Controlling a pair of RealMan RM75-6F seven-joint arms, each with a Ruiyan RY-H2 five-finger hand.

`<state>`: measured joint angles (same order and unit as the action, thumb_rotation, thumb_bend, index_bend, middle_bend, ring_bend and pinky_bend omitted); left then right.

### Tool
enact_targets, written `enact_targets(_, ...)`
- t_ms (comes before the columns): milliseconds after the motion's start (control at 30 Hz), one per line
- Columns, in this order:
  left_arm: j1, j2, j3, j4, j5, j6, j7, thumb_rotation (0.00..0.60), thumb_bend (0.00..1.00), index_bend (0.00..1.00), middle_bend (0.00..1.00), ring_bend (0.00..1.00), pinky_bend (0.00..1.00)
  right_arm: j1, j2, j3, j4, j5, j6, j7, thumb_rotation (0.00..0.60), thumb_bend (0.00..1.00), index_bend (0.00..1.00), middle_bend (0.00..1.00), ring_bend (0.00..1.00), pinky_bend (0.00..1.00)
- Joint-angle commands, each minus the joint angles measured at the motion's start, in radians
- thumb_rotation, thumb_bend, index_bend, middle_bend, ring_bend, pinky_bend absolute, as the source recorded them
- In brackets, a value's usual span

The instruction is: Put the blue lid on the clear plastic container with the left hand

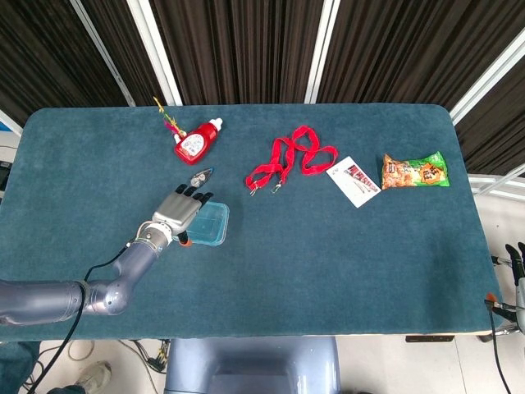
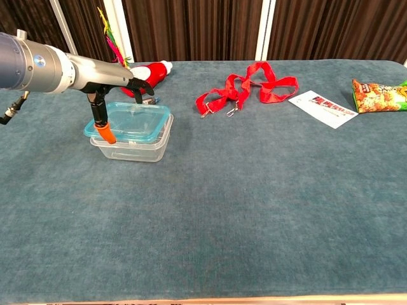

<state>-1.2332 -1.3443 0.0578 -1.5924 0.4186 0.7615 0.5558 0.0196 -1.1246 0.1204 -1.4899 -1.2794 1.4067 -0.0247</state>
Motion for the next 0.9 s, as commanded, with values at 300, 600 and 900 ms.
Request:
enact_targets(300,0.003,-0.004,-0.002,0.0,0.002,0.003,0.006,0.6,0.24,0.0,0.24,0.0,0.0,-0.002,0.002,0.001,-0.004,0.002,0.002,-0.001,0.6,0.31,0.07,0.05,0.04,0.0)
enact_targets(600,0.006,-0.016,-0.005,0.012,0.0,-0.002,0.007,0.6,0.24,0.0,0.24,0.0,0.0,-0.002,0.003,0.002,-0.003,0.004,0.002,0.001,0.6,0.31,0.07,0.05,0.04,0.0)
enact_targets(900,0.007,-0.02,-0.005,0.014,0.002,-0.001,0.013,0.6,0.24,0.0,0.24,0.0,0.0,-0.002,0.004,0.003,-0.003,0.005,0.0,0.002,0.6,0.31,0.07,0.05,0.04,0.0)
